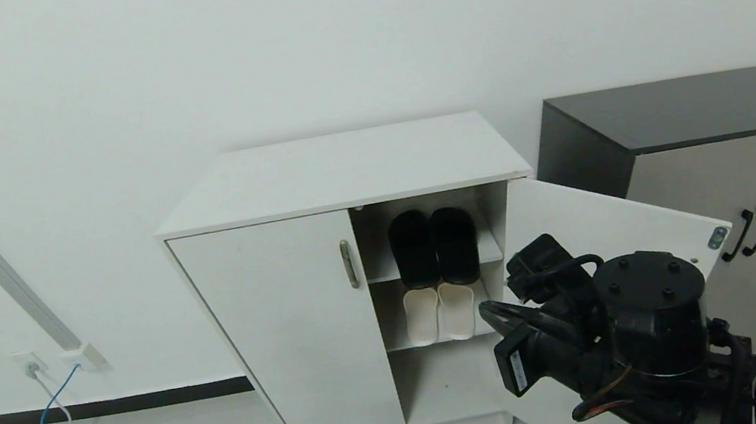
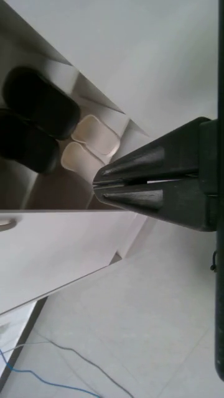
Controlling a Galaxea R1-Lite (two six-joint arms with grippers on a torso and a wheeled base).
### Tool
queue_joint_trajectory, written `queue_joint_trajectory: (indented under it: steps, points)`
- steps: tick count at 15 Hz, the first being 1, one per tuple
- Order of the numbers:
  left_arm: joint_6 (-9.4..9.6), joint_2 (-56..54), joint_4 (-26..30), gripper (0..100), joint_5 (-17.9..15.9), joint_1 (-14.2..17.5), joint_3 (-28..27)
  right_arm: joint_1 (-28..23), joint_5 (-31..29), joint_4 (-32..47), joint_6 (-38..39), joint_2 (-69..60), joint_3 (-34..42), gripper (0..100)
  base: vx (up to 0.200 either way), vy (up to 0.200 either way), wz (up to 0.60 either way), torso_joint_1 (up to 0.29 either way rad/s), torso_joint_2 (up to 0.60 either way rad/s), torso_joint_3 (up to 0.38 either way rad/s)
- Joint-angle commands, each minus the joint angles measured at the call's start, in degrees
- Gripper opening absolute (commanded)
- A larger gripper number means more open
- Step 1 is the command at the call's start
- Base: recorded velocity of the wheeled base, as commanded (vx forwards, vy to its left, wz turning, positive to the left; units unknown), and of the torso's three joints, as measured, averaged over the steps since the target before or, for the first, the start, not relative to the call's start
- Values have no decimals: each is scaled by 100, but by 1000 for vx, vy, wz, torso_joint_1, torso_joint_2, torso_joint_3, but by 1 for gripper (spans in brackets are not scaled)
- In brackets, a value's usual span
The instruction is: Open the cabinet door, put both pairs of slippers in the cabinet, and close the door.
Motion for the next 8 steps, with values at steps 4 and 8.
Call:
queue_joint_trajectory:
  steps: [4, 8]
  points:
    - [-36, 9, -1, 0, -3, 1, 1, -48, 8, -11, 11, 33, 13, 0, 0, 0, 0, 217, -537, -319]
    - [-36, 9, -1, 0, -3, 1, 1, -57, 8, -11, 11, 50, 4, 0, 0, 0, 0, 245, -576, -328]
